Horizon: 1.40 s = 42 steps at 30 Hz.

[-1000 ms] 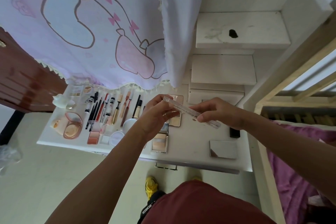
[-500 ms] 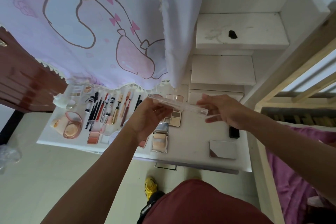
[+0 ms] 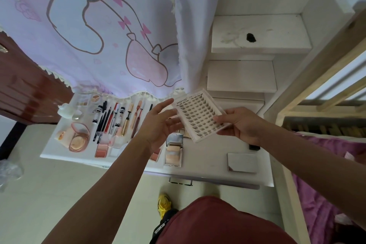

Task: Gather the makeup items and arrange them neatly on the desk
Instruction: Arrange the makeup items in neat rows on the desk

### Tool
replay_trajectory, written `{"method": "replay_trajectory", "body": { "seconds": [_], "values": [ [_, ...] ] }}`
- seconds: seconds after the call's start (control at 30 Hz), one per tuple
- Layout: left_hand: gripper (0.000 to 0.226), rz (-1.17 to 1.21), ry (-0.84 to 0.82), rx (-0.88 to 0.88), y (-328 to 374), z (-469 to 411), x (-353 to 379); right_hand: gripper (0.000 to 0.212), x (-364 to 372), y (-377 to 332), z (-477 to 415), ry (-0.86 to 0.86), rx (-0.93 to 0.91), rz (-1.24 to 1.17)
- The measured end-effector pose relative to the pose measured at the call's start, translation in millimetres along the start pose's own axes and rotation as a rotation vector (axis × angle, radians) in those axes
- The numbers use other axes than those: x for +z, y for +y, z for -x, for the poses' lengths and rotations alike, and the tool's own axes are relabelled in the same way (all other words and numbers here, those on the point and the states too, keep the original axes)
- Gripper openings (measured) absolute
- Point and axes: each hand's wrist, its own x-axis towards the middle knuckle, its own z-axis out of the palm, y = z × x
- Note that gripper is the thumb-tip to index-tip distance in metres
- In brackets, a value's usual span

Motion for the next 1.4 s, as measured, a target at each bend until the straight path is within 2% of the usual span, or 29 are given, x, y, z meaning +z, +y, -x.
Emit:
{"method": "replay_trajectory", "body": {
  "seconds": [0.1,0.23,0.4,0.53,0.8,0.9,0.97,1.07,1.2,1.3,1.4],
  "values": [
    [0.042,-0.135,0.063,0.049,-4.9,-0.9,2.9,0.025,1.8,-0.7,4.7,-0.028,0.020,0.051],
    [0.043,-0.255,0.039,0.052,-2.4,-0.8,3.3,0.022,1.7,-3.1,5.6,-0.011,0.011,0.127],
    [0.033,-0.249,0.135,0.042,-7.2,-0.9,10.6,0.023,4.0,-2.1,3.0,0.036,-0.054,0.115],
    [0.021,-0.321,0.064,-0.018,-13.8,3.8,14.0,0.012,1.9,0.6,0.5,0.037,-0.067,0.033],
    [0.005,-0.421,-0.043,-0.025,-9.4,4.8,4.1,0.022,-12.0,-10.6,-1.9,0.082,-0.060,0.139],
    [0.011,-0.344,0.065,0.032,-12.5,2.3,3.5,0.041,-8.9,-10.9,-2.1,0.070,-0.046,0.109],
    [0.023,-0.255,0.079,0.057,-13.2,2.7,5.2,0.048,-5.1,-9.1,-2.8,0.084,-0.027,0.010],
    [0.060,-0.213,-0.021,0.075,-11.4,5.8,7.0,0.053,-2.0,-7.0,-3.8,0.102,0.005,-0.152],
    [0.094,-0.347,-0.125,0.110,-11.3,7.4,6.0,0.054,4.9,-6.8,-0.8,0.101,0.042,-0.239],
    [0.100,-0.356,-0.134,0.161,-10.8,8.3,9.3,0.050,11.5,-10.3,4.9,0.092,0.062,-0.296],
    [0.088,-0.328,-0.117,0.207,-3.8,11.3,12.9,0.027,16.2,-13.7,11.0,0.039,0.083,-0.328]
  ]
}}
